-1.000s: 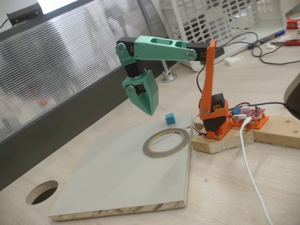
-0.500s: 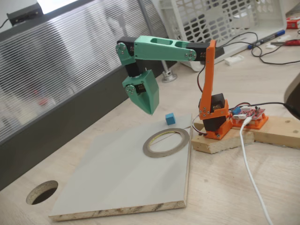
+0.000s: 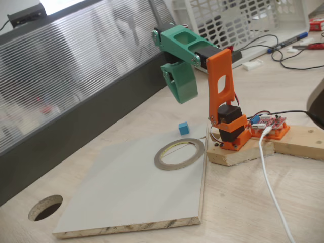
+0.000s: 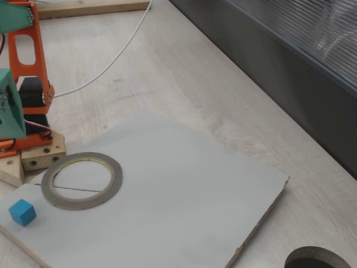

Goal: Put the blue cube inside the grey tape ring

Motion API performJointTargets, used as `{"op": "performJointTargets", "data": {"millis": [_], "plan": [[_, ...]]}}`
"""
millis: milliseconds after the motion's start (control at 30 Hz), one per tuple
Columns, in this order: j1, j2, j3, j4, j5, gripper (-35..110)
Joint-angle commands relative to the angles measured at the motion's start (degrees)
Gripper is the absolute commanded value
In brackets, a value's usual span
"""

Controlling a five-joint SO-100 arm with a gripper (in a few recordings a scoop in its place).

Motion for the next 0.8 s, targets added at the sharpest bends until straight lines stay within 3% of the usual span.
{"op": "performJointTargets", "data": {"millis": [0, 133, 400, 767], "plan": [[1.41, 0.0, -0.18, 1.32, 0.44, -1], [1.32, -2.37, -0.44, -0.79, 0.35, -1], [1.23, -10.72, -0.18, -25.22, 0.35, -1], [-5.71, -12.39, 4.92, -26.46, 0.97, -1]]}}
